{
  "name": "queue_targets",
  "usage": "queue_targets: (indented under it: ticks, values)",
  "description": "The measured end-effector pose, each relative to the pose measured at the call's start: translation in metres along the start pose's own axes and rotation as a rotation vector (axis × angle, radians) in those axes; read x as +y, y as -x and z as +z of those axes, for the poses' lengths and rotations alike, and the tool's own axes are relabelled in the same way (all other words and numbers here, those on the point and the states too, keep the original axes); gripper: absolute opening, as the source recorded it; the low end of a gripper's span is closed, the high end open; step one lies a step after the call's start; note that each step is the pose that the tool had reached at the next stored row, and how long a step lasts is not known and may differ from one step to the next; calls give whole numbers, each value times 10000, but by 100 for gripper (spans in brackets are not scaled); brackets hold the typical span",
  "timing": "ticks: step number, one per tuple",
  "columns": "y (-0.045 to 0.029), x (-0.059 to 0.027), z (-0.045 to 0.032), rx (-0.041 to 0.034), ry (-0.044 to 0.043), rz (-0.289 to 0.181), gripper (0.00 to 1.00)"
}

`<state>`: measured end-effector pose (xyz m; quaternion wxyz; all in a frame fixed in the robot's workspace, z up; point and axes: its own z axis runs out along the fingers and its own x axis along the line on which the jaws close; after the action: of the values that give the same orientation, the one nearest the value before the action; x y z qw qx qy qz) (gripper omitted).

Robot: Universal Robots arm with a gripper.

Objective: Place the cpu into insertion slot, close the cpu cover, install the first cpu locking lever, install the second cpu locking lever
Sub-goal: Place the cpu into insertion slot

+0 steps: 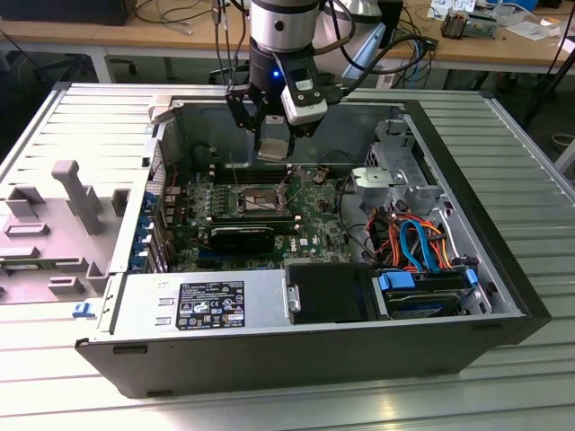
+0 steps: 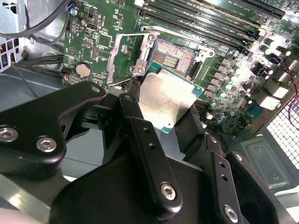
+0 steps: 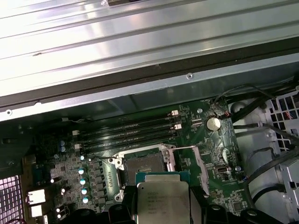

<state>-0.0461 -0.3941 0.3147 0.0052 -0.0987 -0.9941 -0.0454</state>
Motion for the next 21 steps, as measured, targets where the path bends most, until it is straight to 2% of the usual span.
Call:
queue_targets:
  ticks: [21]
  values:
    - [0, 0, 1, -49, 11, 537, 54]
